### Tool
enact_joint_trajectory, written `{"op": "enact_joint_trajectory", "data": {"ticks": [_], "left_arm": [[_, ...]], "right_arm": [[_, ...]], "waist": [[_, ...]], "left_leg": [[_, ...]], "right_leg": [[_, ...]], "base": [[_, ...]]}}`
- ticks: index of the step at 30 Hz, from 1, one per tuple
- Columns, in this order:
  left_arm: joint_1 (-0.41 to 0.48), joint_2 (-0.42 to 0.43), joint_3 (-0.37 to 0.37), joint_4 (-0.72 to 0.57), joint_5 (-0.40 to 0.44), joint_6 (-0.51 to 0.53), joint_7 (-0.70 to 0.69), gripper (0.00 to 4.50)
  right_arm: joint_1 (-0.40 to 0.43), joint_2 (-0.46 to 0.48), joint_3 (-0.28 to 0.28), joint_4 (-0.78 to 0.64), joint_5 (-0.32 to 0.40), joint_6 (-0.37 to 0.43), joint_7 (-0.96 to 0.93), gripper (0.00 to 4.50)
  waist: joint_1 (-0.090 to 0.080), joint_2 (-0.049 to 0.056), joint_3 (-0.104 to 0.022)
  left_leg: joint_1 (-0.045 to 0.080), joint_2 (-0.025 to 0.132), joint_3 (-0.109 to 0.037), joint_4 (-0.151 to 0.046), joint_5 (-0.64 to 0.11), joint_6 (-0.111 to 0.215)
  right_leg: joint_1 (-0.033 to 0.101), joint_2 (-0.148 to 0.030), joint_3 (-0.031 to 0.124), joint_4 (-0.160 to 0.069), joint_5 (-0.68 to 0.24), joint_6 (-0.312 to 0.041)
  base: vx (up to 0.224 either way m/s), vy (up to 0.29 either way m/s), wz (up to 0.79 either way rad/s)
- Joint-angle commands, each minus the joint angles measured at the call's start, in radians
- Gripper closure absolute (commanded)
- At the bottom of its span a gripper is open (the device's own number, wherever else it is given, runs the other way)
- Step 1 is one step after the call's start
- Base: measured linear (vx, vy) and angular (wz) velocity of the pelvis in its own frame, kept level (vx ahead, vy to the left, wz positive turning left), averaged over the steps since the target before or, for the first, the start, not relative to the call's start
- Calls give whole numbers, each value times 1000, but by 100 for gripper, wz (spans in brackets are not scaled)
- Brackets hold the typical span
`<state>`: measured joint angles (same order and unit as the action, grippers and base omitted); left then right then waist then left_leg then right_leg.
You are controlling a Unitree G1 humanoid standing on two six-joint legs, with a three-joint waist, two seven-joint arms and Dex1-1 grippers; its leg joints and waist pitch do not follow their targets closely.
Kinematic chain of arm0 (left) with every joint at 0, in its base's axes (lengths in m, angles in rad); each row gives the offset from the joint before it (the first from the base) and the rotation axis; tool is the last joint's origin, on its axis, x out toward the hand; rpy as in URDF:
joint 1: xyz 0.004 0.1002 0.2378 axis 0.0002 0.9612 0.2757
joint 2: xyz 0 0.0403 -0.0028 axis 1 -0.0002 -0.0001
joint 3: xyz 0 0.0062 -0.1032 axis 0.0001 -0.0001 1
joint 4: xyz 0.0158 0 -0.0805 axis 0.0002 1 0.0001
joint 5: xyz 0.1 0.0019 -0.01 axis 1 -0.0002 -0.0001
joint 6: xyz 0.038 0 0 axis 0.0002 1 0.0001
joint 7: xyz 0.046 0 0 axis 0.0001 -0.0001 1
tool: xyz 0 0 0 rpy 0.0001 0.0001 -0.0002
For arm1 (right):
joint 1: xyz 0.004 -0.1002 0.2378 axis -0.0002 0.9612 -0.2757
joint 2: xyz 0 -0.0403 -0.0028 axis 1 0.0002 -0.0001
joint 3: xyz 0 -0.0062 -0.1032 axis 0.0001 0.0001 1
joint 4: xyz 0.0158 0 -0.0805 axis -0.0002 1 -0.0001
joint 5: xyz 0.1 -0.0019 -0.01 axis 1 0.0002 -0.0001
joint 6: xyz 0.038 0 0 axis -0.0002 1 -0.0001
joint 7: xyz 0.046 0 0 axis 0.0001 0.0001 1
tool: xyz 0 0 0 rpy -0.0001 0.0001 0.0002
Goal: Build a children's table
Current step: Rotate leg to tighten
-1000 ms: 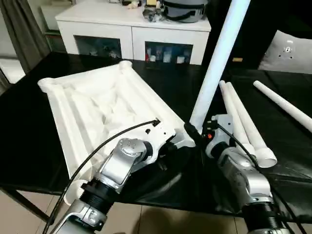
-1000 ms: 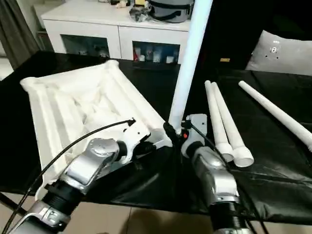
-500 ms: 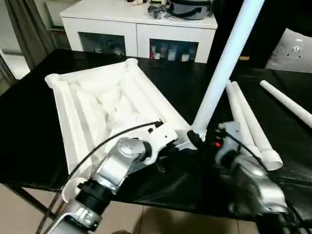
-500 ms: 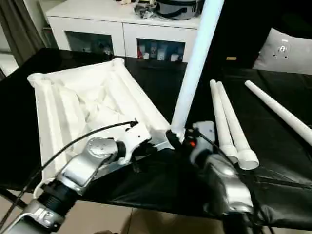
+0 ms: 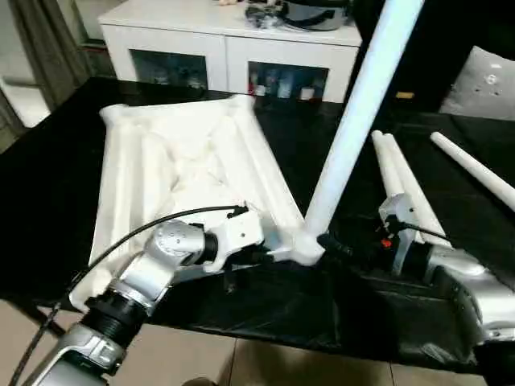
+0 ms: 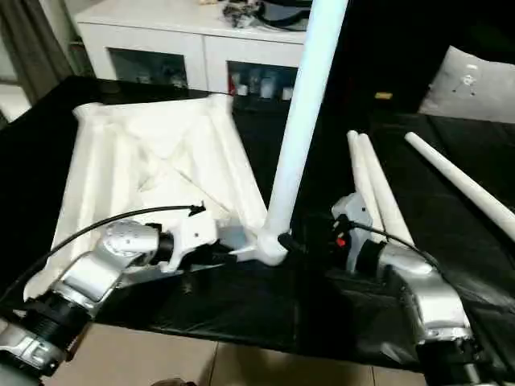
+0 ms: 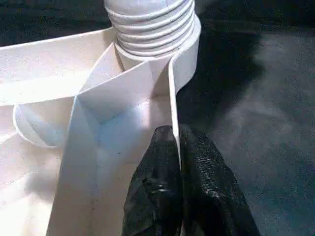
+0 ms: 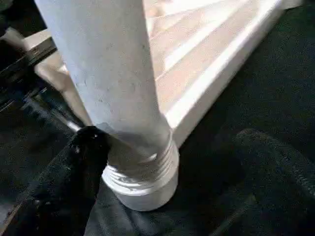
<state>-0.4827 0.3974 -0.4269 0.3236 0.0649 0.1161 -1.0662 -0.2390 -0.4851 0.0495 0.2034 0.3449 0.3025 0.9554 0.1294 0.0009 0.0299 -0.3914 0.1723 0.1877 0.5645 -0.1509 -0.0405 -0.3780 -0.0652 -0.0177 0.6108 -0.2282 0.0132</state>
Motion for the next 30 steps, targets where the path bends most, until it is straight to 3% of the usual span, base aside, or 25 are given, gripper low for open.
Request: {"op": "enact_joint_trajectory", "data": {"ticks": [1, 6, 13, 20, 26, 27, 30], "left_arm": [[0, 15, -73, 16, 9, -28, -78, 450], [-3, 25, -83, 22, 6, -53, -124, 450], [4, 31, -83, 23, 5, -75, -149, 450], [9, 31, -82, 23, 8, -78, -159, 450], [8, 31, -84, 28, 12, -82, -164, 450], [7, 31, -84, 29, 12, -81, -164, 450], [7, 31, -85, 31, 12, -77, -165, 450]], "right_arm": [[-22, -25, 30, 6, 5, 13, 78, 8], [-34, -32, 61, 8, 29, 40, 163, 40], [-42, -7, 82, 35, 42, 56, 206, 94], [-28, -3, 84, 35, 51, 73, 224, 172], [-6, 6, 84, 25, 54, 78, 222, 184], [-3, 8, 84, 24, 54, 78, 219, 185], [15, 19, 84, 13, 54, 79, 205, 186]], "waist": [[0, -13, -46], [18, -12, -47], [26, -18, -47], [31, -16, -50], [34, -15, -48], [35, -9, -49], [35, -13, -47]], "left_leg": [[29, 60, -23, -59, -241, 43], [31, 64, -19, -55, -218, 59], [33, 65, -19, -57, -237, 42], [32, 63, -17, -53, -204, 49], [34, 64, -18, -55, -233, 37], [34, 64, -19, -55, -237, 34], [35, 65, -20, -59, -259, 24]], "right_leg": [[24, -74, 28, -71, -61, -204], [23, -77, 27, -65, -42, -214], [20, -80, 27, -65, -79, -212], [22, -79, 27, -60, -28, -213], [21, -79, 27, -63, -64, -211], [21, -80, 27, -63, -67, -211], [21, -80, 28, -66, -87, -204]], "base": [[0, 0, 0], [0, 0, 0], [0, 0, 0], [0, 0, 0], [0, 0, 0], [0, 0, 0], [0, 0, 0]]}}
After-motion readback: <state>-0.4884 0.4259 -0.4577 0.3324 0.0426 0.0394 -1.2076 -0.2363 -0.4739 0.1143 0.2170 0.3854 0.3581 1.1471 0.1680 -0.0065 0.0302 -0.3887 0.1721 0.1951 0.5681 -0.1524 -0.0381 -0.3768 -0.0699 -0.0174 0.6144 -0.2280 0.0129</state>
